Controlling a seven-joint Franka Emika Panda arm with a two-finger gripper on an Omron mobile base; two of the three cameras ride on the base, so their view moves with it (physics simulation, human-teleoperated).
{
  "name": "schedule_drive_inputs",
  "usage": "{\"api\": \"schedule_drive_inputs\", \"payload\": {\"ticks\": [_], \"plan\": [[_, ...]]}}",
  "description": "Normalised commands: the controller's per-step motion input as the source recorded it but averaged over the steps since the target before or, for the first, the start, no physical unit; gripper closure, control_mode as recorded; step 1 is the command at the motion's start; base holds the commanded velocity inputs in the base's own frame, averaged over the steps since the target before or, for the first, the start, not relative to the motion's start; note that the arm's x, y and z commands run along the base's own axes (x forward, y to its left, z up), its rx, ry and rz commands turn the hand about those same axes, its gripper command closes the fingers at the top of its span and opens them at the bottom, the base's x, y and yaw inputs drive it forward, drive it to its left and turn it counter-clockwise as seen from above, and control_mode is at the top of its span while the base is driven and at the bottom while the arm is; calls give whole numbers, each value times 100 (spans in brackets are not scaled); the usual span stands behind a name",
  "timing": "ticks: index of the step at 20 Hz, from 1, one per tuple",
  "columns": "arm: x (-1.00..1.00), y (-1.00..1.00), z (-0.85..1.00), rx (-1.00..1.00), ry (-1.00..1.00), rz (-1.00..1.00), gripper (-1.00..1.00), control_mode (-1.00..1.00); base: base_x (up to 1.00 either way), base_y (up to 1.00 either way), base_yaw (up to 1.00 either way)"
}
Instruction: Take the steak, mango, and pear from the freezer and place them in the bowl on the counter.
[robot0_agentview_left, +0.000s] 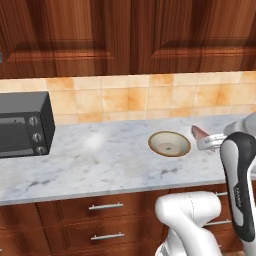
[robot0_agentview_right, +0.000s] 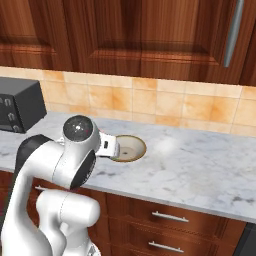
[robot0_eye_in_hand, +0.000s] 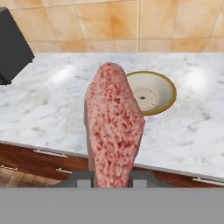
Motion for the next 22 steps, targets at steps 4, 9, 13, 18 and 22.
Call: {"api": "schedule_drive_inputs", "payload": {"ticks": [4, 9, 13, 18, 22], "plan": [[51, -1, -42, 0, 4, 0, 100, -100, 0, 0, 0], [38, 0, -34, 0, 2, 0, 100, -100, 0, 0, 0], [49, 0, -27, 0, 7, 0, 100, -100, 0, 0, 0], [47, 0, -29, 0, 6, 0, 100, -100, 0, 0, 0], [51, 0, -35, 0, 6, 0, 100, -100, 0, 0, 0]]}}
